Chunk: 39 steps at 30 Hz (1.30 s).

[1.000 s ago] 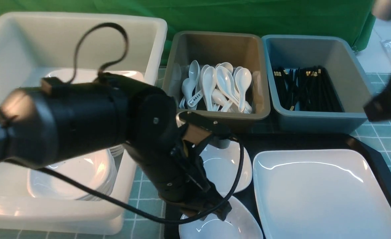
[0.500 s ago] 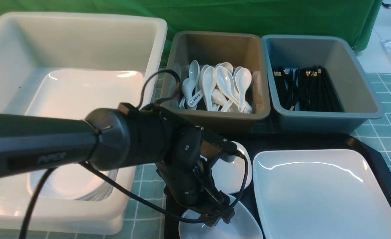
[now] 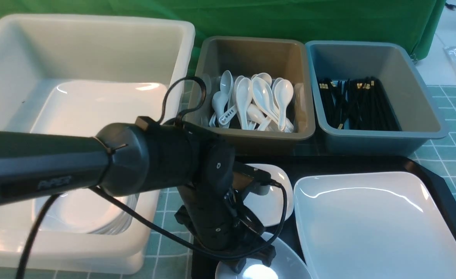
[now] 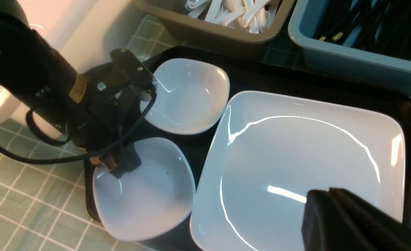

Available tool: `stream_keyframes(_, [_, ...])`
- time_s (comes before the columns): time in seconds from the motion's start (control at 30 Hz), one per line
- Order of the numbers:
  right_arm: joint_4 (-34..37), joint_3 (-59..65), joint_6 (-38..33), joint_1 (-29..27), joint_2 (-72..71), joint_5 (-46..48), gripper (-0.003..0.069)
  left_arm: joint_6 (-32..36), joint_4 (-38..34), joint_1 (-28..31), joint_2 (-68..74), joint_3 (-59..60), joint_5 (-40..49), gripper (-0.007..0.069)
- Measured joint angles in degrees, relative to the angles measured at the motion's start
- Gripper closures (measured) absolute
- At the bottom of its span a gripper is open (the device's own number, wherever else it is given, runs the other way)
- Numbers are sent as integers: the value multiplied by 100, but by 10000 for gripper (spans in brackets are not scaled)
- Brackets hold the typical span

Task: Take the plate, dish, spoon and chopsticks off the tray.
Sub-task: Use the left arm to grab a small plate from the dinner plate, then use the left arm to put the small plate into the large storage box on the left

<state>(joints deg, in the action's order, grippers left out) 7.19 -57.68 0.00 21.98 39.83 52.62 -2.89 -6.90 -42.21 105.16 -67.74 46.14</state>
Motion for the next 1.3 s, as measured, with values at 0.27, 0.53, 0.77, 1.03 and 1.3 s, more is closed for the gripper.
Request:
stream_keyframes(0.27, [0,0,0,0,0,0,624,-152,221,6,-1350,12,106,608])
stream_keyframes(0.53, [0,0,0,0,0,0,624,-725,639,390,-2859,12,233,608])
stream_keyframes(0.77, [6,0,-35,0,0,-5,622,-935,819,2839,-4169,240,711,608])
stream_keyframes(1.03, [6,0,-42,0,0,-16,615,-358,-208,5383,-4267,1521,207,608])
stream_keyframes(1.3, [1,0,-46,0,6,-37,607,1136,-1737,5825,-3706,2169,-161,589])
